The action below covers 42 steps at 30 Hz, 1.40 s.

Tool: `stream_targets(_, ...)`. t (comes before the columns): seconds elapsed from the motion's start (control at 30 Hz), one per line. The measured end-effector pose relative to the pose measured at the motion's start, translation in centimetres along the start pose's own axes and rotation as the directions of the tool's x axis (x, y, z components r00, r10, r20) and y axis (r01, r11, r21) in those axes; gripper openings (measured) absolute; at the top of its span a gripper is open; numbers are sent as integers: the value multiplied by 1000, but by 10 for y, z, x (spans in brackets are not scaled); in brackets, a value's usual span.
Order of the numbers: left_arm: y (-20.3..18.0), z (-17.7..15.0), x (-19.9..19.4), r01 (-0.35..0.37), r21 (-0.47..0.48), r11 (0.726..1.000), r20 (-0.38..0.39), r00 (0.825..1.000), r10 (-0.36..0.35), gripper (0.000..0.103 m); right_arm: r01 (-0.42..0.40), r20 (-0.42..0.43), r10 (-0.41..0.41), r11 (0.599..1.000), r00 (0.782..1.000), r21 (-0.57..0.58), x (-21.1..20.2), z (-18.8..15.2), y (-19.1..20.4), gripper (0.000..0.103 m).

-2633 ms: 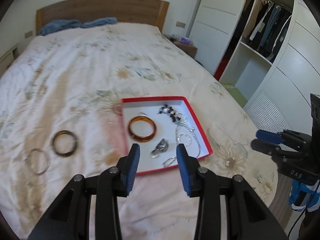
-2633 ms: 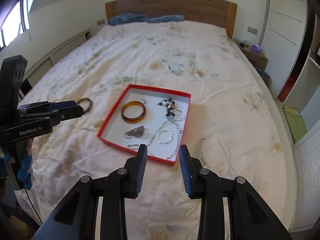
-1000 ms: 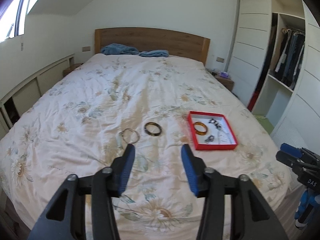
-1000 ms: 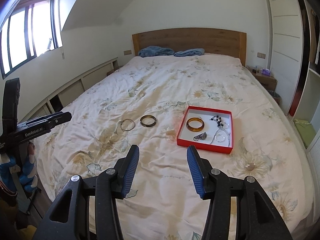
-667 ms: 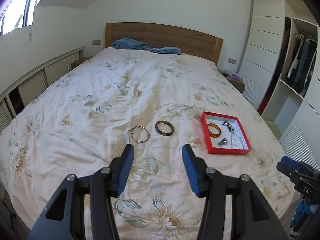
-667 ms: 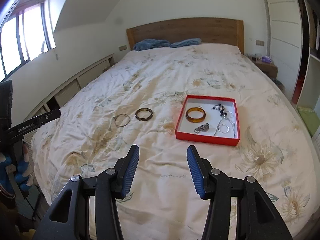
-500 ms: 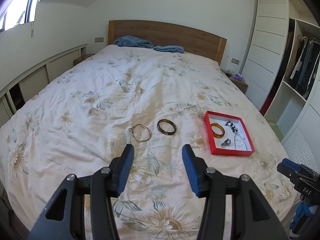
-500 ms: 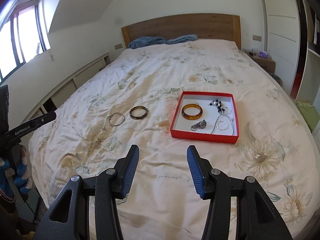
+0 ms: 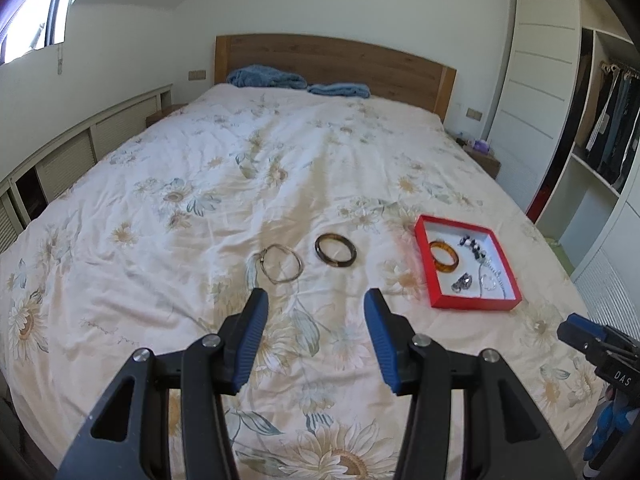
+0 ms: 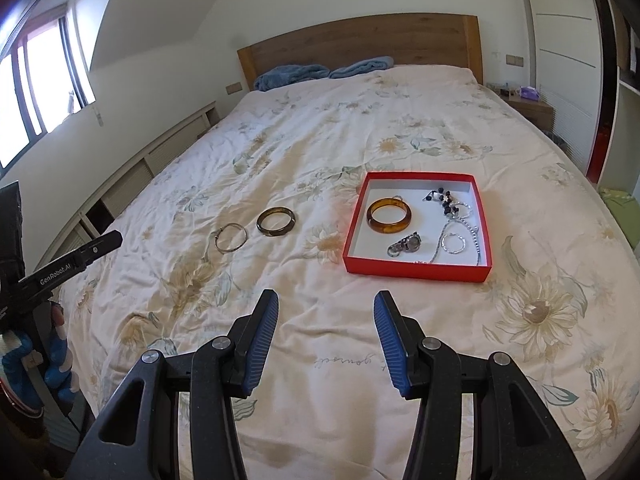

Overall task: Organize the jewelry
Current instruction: 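Withdraw both tools from the box and pause above the bed, then grasp the silver bangle with the left tool while the right tool grasps the dark bangle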

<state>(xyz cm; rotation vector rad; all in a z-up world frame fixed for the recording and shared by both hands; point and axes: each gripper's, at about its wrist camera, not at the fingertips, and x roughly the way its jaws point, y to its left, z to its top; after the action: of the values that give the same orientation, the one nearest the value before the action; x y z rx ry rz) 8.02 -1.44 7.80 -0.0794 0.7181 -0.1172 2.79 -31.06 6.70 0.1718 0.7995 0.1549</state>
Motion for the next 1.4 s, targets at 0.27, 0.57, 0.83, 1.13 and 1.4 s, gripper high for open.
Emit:
stream_targets(0.27,5,-12,25,1,11,1000,-76,997,0,48,-7,-31,8,1000,999,13,20,-2,-4,50)
stream_targets(0.57,16,-17,60,-23,-9,1000,-135,991,22,48,-32,-75,32,999,997,-3,52,2,0,50)
stream_targets(0.83,28,-20,93,-61,-49,997,-168,984,52,48,-52,-97,50,998,994,-19,76,10,1,50)
stream_targets(1.13,42,-23,132,-14,-60,998,-211,978,1,48,-121,-128,116,992,985,-35,114,25,13,50)
stream_targets(1.4,54,2,190,-5,-42,999,-239,971,-5,48,-168,-180,150,982,972,-87,173,51,35,50)
